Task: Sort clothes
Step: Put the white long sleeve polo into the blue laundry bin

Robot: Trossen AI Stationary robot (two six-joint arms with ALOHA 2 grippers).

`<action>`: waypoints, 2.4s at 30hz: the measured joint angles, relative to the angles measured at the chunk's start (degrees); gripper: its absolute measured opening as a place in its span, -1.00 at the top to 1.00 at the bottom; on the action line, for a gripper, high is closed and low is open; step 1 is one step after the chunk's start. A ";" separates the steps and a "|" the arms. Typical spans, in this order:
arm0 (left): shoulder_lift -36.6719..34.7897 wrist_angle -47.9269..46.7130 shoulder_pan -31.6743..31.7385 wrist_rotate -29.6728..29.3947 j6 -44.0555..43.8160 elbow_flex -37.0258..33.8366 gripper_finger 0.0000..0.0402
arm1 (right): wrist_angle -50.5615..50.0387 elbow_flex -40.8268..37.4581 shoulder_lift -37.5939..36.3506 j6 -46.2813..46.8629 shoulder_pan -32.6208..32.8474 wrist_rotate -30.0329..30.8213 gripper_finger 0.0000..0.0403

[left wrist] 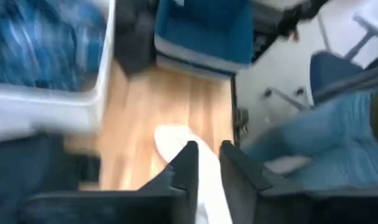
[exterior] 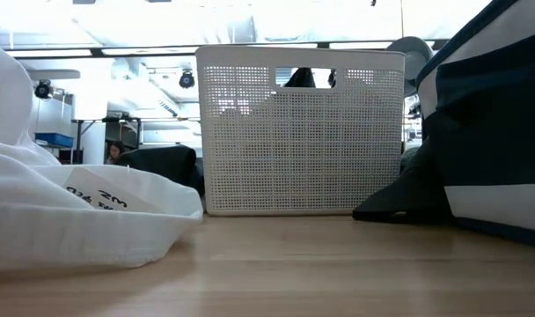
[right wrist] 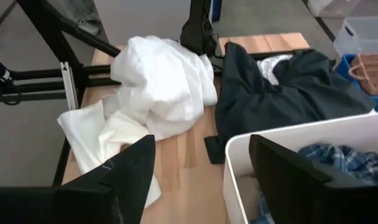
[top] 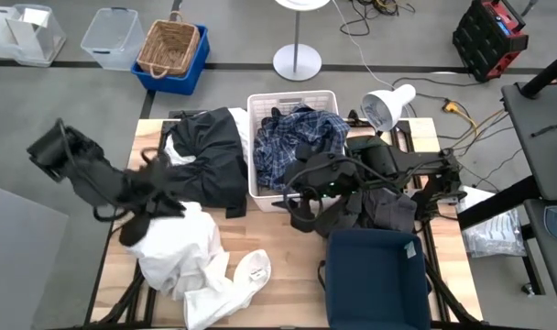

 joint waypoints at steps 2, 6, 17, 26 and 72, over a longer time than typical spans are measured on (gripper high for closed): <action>0.07 -0.22 0.04 1.92 -3.20 -3.15 0.60 | -0.21 0.00 0.00 0.00 0.00 0.00 -0.33; -0.10 -0.34 0.11 3.19 -8.99 -12.49 0.28 | -0.14 0.00 -0.09 0.02 0.00 0.02 -0.40; -0.13 0.33 0.48 14.88 -13.08 -45.53 -0.15 | -0.11 0.00 -0.35 0.76 0.00 0.02 -0.39; -3.03 14.56 0.48 18.98 -12.69 -63.55 -0.04 | -0.09 0.00 -0.35 1.53 0.00 0.02 -0.40; 8.81 19.36 0.55 -26.51 20.97 -3.48 0.99 | 34.71 5.86 18.24 -5.83 -1.39 -11.06 0.46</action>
